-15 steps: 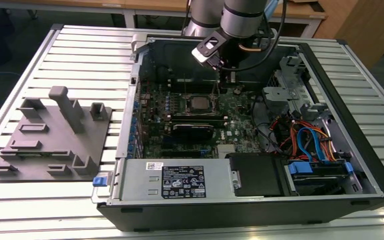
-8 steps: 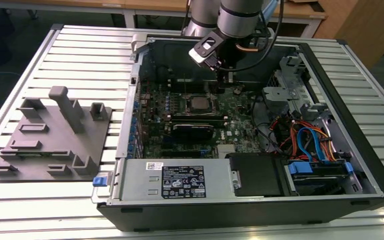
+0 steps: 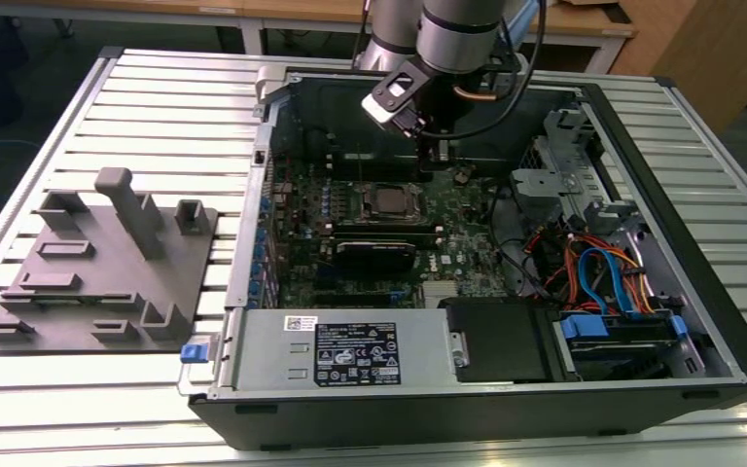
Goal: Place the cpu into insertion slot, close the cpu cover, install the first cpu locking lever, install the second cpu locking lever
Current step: 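Close the cpu cover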
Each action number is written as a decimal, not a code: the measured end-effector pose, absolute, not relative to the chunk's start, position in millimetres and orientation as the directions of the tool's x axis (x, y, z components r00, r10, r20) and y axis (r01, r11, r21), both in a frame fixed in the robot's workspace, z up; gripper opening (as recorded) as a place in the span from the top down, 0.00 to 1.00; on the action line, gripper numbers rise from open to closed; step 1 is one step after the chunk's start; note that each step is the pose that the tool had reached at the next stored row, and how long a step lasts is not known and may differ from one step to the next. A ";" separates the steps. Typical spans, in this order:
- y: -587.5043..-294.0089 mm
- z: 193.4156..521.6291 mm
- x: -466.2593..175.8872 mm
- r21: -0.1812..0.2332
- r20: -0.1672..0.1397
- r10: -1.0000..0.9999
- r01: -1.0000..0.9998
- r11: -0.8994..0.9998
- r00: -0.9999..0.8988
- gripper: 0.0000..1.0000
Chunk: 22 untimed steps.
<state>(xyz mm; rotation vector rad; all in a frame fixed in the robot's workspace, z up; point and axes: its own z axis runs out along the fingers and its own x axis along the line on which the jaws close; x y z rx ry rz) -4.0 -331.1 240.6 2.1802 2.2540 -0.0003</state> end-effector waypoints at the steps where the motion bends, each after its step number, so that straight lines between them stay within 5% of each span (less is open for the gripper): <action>1: -331.1 240.4 -5.0 0.004 -0.004 0.999 0.999 0.035 -0.035 0.90; 22: -331.2 233.5 -25.3 0.004 -0.004 0.997 0.997 0.074 -0.074 0.90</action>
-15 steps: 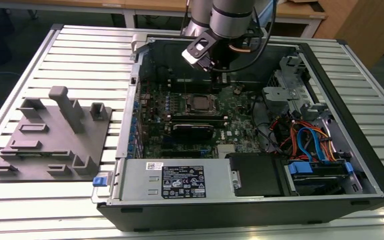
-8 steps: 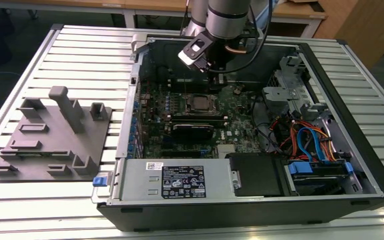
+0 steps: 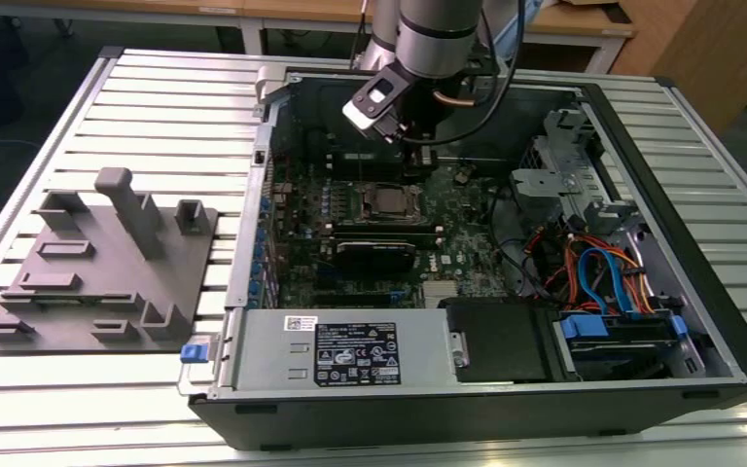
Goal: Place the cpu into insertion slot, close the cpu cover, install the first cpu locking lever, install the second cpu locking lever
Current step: 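Close the cpu cover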
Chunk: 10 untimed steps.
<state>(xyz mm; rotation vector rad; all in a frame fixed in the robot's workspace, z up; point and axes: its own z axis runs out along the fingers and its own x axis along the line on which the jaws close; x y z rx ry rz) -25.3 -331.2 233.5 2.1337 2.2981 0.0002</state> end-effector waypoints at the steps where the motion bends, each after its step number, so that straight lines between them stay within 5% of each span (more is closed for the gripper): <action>1: -331.2 232.8 -26.9 0.004 -0.004 0.997 0.997 0.076 -0.076 0.90; 10: -331.2 222.9 -46.6 0.004 -0.002 0.995 0.995 0.099 -0.099 0.90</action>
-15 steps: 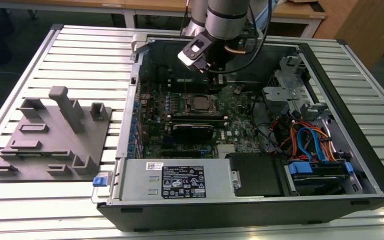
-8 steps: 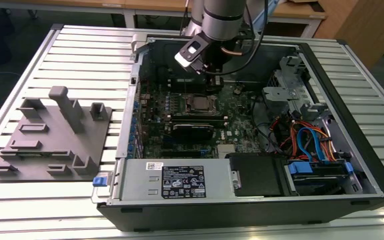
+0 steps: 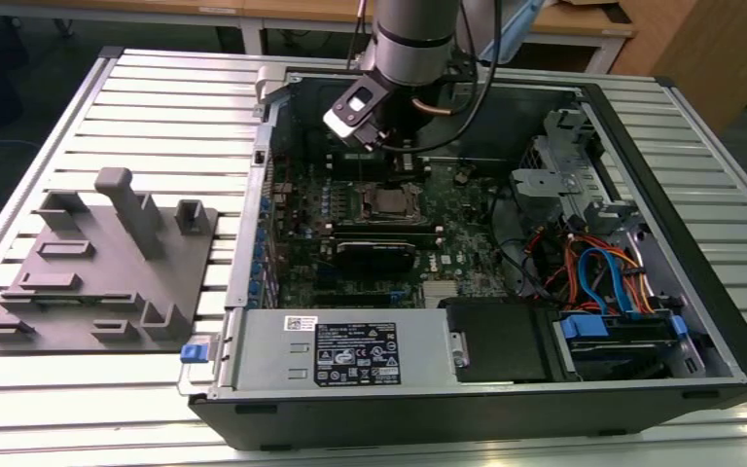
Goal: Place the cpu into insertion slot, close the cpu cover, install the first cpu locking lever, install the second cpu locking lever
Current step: 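Close the cpu cover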
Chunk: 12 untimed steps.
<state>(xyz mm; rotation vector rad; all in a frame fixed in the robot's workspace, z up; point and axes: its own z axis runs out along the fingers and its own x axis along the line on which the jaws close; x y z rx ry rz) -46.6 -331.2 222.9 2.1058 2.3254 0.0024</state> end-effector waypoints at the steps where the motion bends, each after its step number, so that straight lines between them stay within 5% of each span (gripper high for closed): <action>1: -331.2 221.5 -48.4 0.004 -0.002 0.995 0.995 0.102 -0.102 0.90; 12: -331.2 218.4 -54.3 0.004 -0.002 0.994 0.994 0.110 -0.110 0.90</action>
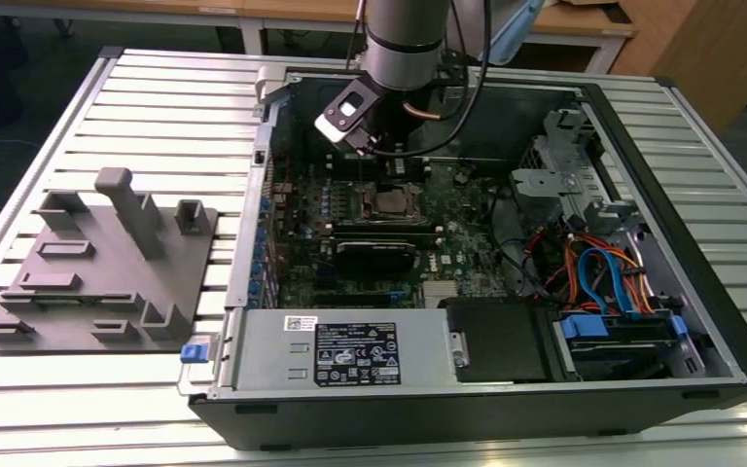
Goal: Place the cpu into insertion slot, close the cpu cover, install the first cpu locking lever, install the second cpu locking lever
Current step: 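Close the cpu cover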
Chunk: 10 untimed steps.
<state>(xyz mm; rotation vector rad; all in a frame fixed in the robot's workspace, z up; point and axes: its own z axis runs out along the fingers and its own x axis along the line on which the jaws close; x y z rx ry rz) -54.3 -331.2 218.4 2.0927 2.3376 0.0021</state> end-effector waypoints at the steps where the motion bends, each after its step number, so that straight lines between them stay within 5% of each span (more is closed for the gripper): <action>1: -331.2 218.4 -54.3 0.004 -0.002 0.994 0.994 0.110 -0.110 0.90; 10: -331.2 217.7 -59.0 0.004 -0.002 0.994 0.994 0.111 -0.111 0.90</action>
